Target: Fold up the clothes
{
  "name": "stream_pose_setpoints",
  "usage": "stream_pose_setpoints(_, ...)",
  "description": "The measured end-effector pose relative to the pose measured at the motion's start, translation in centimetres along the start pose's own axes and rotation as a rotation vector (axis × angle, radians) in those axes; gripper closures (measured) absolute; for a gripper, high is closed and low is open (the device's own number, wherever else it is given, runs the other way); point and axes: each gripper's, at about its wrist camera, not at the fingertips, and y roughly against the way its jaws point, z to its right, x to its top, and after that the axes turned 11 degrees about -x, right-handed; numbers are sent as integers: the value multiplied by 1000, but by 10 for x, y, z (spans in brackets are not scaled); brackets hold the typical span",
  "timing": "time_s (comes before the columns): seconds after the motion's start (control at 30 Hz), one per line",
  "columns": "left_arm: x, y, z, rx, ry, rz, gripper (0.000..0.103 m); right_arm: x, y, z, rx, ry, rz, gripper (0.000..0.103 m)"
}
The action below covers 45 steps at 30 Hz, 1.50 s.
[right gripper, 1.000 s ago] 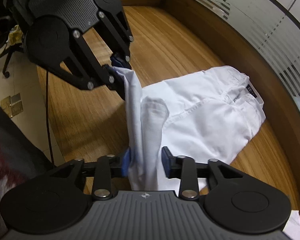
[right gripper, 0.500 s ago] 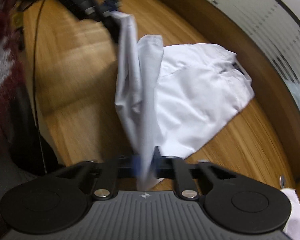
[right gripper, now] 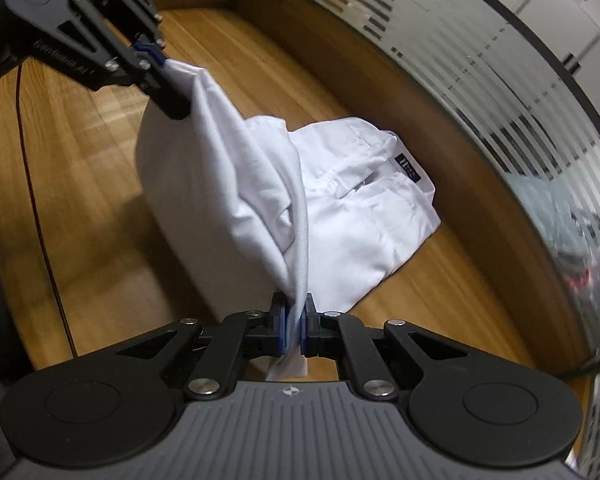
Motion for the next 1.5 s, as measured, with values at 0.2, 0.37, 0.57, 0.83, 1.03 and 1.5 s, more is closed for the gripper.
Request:
stream_pose_setpoints(0.2,14,-37,-35,18,131,-53,94,17,-48,20,47,40,-35,96)
stream_pose_setpoints(0.37,12,-66,-66,33,266,-97,94,28,-92,38,157,3,-92,94)
stream_pose_setpoints(0.57,3,-98,-93,31,373,-156,94,24,-138,63,276,-134,-143,77)
stream_pose_setpoints(0.83,-3,-122,-103,48,403,-158,91,-19,-177,100,379,-589,-218,50)
stream_pose_setpoints(1.03,-5,-100,-111,19,454,-76,88,-34,-154,103,305,-753,-203,51)
stream_pose_setpoints(1.5,-51,-35,-75,-147,481,-37,34,-38,-130,93,243,-905,-182,84)
